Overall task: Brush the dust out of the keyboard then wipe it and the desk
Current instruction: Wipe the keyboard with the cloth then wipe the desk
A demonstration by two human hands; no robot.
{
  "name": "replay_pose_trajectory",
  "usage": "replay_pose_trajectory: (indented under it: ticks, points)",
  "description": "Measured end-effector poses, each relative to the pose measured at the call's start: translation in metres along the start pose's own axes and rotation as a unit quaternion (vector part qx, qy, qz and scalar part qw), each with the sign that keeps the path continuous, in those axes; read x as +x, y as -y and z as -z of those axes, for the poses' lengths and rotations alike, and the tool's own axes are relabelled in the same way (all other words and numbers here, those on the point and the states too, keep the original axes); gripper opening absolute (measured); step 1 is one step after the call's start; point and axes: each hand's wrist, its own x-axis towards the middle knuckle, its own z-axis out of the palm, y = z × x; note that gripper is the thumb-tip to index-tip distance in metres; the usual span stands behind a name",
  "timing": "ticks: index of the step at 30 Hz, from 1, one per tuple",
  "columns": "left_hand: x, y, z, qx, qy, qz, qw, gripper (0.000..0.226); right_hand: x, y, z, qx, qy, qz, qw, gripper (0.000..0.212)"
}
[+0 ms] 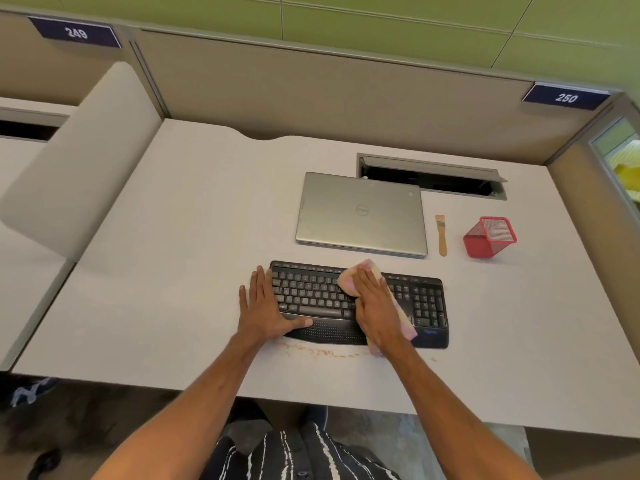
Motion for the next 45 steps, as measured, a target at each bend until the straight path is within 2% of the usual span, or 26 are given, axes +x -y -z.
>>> replay_pose_trajectory:
  ticks: [3, 9, 13, 16, 21, 27, 32, 40, 45]
  points:
    - [-0.001, -0.001, -0.002, -0.001, -0.009, 0.002, 1.000, 0.173, 0.012, 0.022, -0.012, 0.007, 0.011, 0.036, 0.999, 0.067]
    - [-0.003, -0.001, -0.006, -0.001, -0.035, 0.006, 0.999, 0.172, 0.055, 0.078, -0.041, 0.022, 0.083, 0.129, 0.988, 0.071]
    - [-0.001, 0.003, -0.008, 0.000, -0.039, 0.013, 0.999, 0.176, 0.079, 0.112, -0.063, 0.037, 0.119, 0.147, 0.981, 0.066]
    - [-0.001, 0.007, -0.012, -0.012, -0.048, 0.018, 0.999, 0.185, 0.085, 0.116, -0.069, 0.034, 0.120, 0.156, 0.980, 0.063]
    - [-0.005, 0.007, -0.015, -0.004, -0.062, 0.015, 0.998, 0.182, 0.080, 0.100, -0.061, -0.013, 0.098, 0.189, 0.977, 0.067]
    - [-0.007, 0.004, -0.009, 0.020, -0.045, 0.001, 0.999, 0.175, 0.049, 0.055, -0.039, -0.059, 0.032, 0.135, 0.989, 0.061]
    - [-0.008, 0.003, -0.006, 0.025, -0.041, 0.000, 0.999, 0.174, 0.029, 0.032, -0.030, -0.049, -0.011, 0.017, 0.999, 0.062]
    - [-0.005, 0.003, -0.009, 0.028, -0.048, 0.001, 0.998, 0.181, 0.074, 0.117, -0.067, -0.055, 0.091, 0.140, 0.984, 0.068]
    - [-0.004, 0.005, -0.010, 0.012, -0.046, 0.005, 0.999, 0.181, 0.073, 0.111, -0.059, -0.087, 0.088, 0.136, 0.983, 0.068]
